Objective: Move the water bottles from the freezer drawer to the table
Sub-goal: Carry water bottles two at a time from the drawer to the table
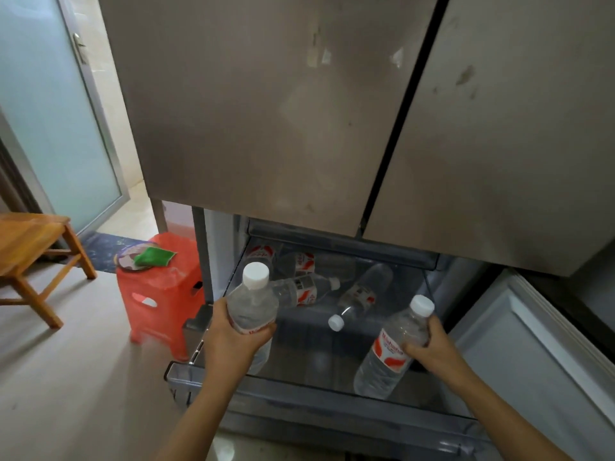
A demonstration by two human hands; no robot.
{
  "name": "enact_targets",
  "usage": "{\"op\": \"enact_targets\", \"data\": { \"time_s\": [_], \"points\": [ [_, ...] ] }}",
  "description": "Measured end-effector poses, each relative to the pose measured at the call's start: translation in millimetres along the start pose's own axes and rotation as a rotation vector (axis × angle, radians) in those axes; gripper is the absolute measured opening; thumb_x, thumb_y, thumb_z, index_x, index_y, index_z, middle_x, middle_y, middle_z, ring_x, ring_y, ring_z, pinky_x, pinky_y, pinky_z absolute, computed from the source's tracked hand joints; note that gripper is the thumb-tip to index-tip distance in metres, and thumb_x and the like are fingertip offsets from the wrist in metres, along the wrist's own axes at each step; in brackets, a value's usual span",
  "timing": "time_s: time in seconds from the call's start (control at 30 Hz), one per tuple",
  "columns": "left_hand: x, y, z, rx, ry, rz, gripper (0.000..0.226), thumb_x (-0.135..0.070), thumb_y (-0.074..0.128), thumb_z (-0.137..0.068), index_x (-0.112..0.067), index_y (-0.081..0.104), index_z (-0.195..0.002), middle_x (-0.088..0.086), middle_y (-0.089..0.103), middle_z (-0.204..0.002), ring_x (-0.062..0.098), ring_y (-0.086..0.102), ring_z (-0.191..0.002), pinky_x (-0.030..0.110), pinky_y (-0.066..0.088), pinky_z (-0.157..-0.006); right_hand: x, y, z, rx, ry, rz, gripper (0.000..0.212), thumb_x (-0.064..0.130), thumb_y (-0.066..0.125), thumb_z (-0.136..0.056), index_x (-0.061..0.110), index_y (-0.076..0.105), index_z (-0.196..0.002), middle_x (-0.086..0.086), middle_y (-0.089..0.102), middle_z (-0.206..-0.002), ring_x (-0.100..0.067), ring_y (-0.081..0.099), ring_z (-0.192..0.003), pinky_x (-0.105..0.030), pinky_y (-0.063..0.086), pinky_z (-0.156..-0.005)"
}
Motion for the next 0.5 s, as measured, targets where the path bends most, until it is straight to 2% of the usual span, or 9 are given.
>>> {"op": "enact_targets", "data": {
  "time_s": [0.07, 0.13, 0.2, 0.23, 0.3, 0.37, 0.5],
  "points": [
    [1.4, 1.9, -0.8, 0.022, -0.007, 0.018, 0.074, -0.020, 0.088, -0.053, -0.019, 0.044, -0.112, 0.005, 0.055, -0.109, 0.025, 0.053, -0.099, 0.042, 0.046, -0.089, 11.0, -1.6, 13.7, -0.061, -0.025, -0.012, 0.043, -0.007, 0.067, -0.075, 0.025, 0.043, -0.091, 0.009, 0.054, -0.090, -0.012, 0.055, -0.088, -0.035, 0.047, -0.086],
    [2.1, 1.4, -1.0, 0.025, -0.005, 0.029, 0.076, -0.026, 0.084, -0.046, -0.019, 0.045, -0.111, 0.008, 0.058, -0.110, 0.028, 0.056, -0.099, 0.042, 0.046, -0.088, 14.1, -1.6, 21.6, -0.126, -0.027, -0.043, 0.044, -0.003, 0.070, -0.073, 0.029, 0.042, -0.086, 0.009, 0.054, -0.090, -0.014, 0.056, -0.090, -0.037, 0.047, -0.088],
    [2.1, 3.3, -1.1, 0.049, -0.008, 0.016, 0.077, -0.017, 0.089, -0.051, -0.016, 0.045, -0.114, 0.012, 0.058, -0.117, 0.032, 0.056, -0.104, 0.044, 0.045, -0.090, 9.9, -0.6, 24.1, -0.201, -0.008, -0.030, 0.043, 0.008, 0.076, -0.071, 0.025, 0.044, -0.094, 0.007, 0.056, -0.096, -0.017, 0.056, -0.098, -0.037, 0.047, -0.091],
    [0.7, 4.8, 0.5, 0.069, 0.001, 0.007, 0.073, -0.013, 0.087, -0.056, -0.014, 0.045, -0.116, 0.013, 0.057, -0.119, 0.033, 0.055, -0.106, 0.044, 0.044, -0.090, 4.7, -0.5, 27.4, -0.235, 0.024, 0.001, 0.049, 0.016, 0.079, -0.068, 0.020, 0.044, -0.102, 0.005, 0.056, -0.100, -0.017, 0.056, -0.100, -0.037, 0.048, -0.091],
    [1.6, 4.7, -0.4, 0.073, 0.010, -0.009, 0.071, -0.011, 0.084, -0.060, -0.009, 0.045, -0.120, 0.015, 0.056, -0.120, 0.034, 0.054, -0.108, 0.046, 0.044, -0.091, 2.1, 6.3, 25.3, -0.218, 0.032, 0.063, 0.076, 0.039, 0.081, -0.056, 0.010, 0.044, -0.115, 0.000, 0.059, -0.109, -0.017, 0.059, -0.103, -0.041, 0.050, -0.092],
    [1.5, 6.1, 0.3, 0.094, 0.015, -0.001, 0.072, -0.012, 0.083, -0.061, -0.009, 0.043, -0.121, 0.016, 0.055, -0.122, 0.035, 0.054, -0.109, 0.048, 0.044, -0.092, -4.2, 13.0, 23.9, -0.183, 0.041, 0.105, 0.088, 0.047, 0.079, -0.048, 0.011, 0.044, -0.121, -0.002, 0.060, -0.113, -0.017, 0.059, -0.105, -0.043, 0.050, -0.093],
    [1.1, 7.2, 0.0, 0.123, 0.030, 0.050, 0.066, -0.013, 0.083, -0.062, -0.014, 0.043, -0.116, 0.014, 0.054, -0.120, 0.034, 0.052, -0.108, 0.048, 0.044, -0.092, 3.0, 18.2, 36.3, -0.206, 0.007, 0.183, 0.075, 0.048, 0.078, -0.052, 0.019, 0.048, -0.114, 0.006, 0.063, -0.105, -0.012, 0.061, -0.101, -0.036, 0.052, -0.091]
  ]
}}
Point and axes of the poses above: each hand's wrist, its own z-axis away from the middle knuckle, its own y-axis out of the palm, x = y × z, the point moved 8 cm from there along -z, towards the middle knuckle
